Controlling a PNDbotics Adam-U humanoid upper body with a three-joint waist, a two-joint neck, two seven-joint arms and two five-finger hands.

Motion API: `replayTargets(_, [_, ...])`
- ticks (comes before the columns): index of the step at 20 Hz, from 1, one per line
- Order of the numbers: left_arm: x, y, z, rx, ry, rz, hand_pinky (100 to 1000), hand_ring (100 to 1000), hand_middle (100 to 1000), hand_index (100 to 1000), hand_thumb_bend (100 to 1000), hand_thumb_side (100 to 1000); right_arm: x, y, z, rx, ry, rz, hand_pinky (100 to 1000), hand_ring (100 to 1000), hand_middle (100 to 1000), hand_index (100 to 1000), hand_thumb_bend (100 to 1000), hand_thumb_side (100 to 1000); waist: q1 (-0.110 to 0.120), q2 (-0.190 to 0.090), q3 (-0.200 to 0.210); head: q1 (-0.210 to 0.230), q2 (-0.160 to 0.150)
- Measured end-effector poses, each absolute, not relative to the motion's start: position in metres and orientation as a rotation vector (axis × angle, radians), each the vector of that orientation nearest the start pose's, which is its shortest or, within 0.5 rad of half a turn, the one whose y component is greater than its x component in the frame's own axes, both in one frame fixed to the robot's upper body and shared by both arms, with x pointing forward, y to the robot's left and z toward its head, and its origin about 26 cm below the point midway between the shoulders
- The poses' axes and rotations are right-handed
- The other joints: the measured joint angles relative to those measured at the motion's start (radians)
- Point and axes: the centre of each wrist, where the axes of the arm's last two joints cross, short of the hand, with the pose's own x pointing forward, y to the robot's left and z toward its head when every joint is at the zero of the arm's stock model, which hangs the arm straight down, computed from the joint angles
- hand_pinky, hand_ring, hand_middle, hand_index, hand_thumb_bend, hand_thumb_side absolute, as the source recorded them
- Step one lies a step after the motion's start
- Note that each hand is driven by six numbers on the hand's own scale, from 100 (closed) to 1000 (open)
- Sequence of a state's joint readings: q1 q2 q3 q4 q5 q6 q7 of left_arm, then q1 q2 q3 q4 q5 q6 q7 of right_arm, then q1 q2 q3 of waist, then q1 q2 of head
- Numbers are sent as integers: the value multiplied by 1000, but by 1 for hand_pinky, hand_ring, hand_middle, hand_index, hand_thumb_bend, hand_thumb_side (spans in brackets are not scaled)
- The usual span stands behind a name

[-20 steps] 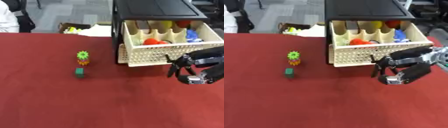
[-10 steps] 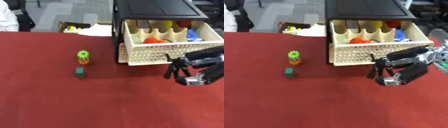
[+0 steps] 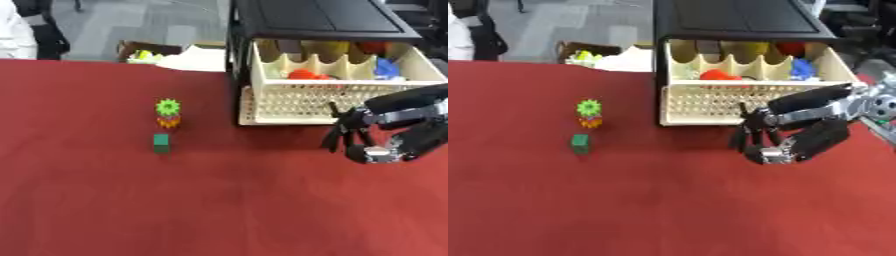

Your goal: Pick up objects from table and place into drawer.

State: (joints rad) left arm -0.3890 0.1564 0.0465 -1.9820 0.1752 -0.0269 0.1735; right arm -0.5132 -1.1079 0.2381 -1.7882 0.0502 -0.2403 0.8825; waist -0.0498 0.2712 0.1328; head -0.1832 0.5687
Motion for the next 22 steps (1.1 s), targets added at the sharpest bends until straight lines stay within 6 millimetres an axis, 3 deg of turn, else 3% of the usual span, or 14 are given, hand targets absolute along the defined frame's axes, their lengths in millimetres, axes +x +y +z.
replayTargets(22, [311, 236, 212, -95, -2368, 79, 611, 624, 608, 796, 100, 1000, 343, -352, 289, -351, -1324, 1944, 474, 649, 730, 889, 100, 1000, -8, 13, 18, -4, -34])
